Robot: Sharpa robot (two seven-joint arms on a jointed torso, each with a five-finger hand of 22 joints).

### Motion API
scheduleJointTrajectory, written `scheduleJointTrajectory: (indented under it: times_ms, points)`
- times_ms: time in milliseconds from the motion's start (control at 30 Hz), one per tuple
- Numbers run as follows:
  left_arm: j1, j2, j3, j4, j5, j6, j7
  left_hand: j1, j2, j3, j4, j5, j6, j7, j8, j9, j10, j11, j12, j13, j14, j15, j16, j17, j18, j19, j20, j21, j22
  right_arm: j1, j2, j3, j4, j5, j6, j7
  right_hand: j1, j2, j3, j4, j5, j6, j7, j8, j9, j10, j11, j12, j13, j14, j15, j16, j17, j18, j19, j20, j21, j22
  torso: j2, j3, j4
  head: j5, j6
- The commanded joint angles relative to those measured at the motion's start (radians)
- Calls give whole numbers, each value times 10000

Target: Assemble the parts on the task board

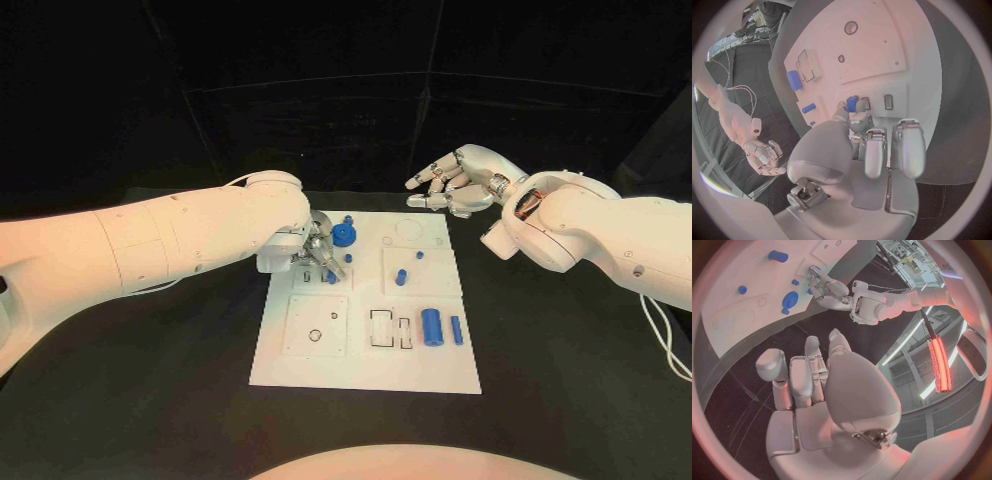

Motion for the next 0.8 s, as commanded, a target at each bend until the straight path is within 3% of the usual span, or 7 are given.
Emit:
scheduleJointTrajectory:
  times_ms: [33, 133, 167, 233, 267, 333, 800]
  points:
    - [-19, -39, -16, 66, 71, -167, 222, 489, 184, 897, -520, 66, -108, 53, -116, -11, -63, -6, -127, -72, 1031, -52, 32, 2633, -89, 200, -65, -25, 4, 22, 16, 8, 1, -19, 73, 42, 2, 83, -60, 2, 75, 19, -40, 68, 13, 44, -34, -64, -15, 56, -77, -54, -2, 198, -4, -84, -54, -14, 0, -1, -5, 14, -1]
    - [-23, -154, -15, 159, 301, -423, 321, 331, -26, 1957, -884, 125, -115, 67, -169, 14, -28, 16, -188, -103, 1031, -9, 32, 2633, -86, 189, -26, -54, -17, 22, 22, 8, -13, -19, 81, 46, 8, 90, -68, 2, 107, 19, -40, 69, 13, 45, -34, -65, -25, 56, -78, -66, -10, 201, -10, -86, -66, -28, 0, -4, 2, -1, -12]
    - [-22, -199, -14, 189, 415, -513, 336, -695, -587, 3612, -1057, 74, -48, 236, -156, 112, 40, 65, -252, -161, 1031, 94, 32, 2633, -77, 194, 5, -67, 5, 22, 22, 8, -19, -19, 85, 45, 12, 94, -73, 2, 130, 19, -41, 70, 13, 45, -35, -66, -31, 57, -79, -69, -11, 200, -9, -86, -68, -29, -4, -3, 5, -3, -19]
    - [-21, -290, -12, 256, 573, -681, 352, -629, -646, 3810, -1182, 118, -79, 113, -164, 119, 44, 67, -245, -155, 1031, 56, 32, 2633, -88, 194, 41, -67, 9, 22, 20, 8, -28, -19, 93, 42, 13, 95, -74, 2, 134, 19, -41, 70, 13, 45, -35, -66, -32, 57, -79, -70, -11, 200, -9, -86, -68, -29, -7, 3, 13, -2, -32]
    - [-21, -333, -11, 291, 624, -759, 358, -1471, -1198, 5428, -1342, 104, -63, 105, -68, 269, 93, 63, -197, -128, 1031, 49, 32, 2633, -84, 197, 36, -84, 21, 22, 20, 8, -33, -19, 96, 41, 13, 95, -74, 2, 134, 19, -41, 70, 13, 45, -35, -66, -32, 57, -79, -70, -11, 200, -9, -86, -68, -29, -6, 5, 17, 4, -29]
    - [-18, -436, -9, 386, 710, -943, 367, -1951, -1522, 6392, -1420, 87, -67, 110, 53, 414, 140, 66, -161, -112, 1031, 44, 32, 2633, -80, 199, 38, -99, 26, 22, 20, 8, -45, -19, 102, 40, 13, 95, -75, 2, 138, 19, -41, 70, 13, 45, -34, -66, -34, 56, -79, -73, -14, 203, -15, -87, -75, -39, -12, 7, 28, -2, -21]
    - [-41, -1204, -13, 1367, 808, -2869, 480, -2463, -1871, 7442, -1517, 73, -79, 71, 282, 671, 276, 44, -15, 8, 1031, 7, 32, 2633, -87, 223, 25, -93, 81, 21, 28, 7, -119, -19, 145, 67, 1, 96, -89, 11, 159, 17, -39, 71, 13, 42, -32, -69, -43, 51, -77, -95, -35, 208, -32, -87, -96, -69, -3, 3, 22, 85, -23]
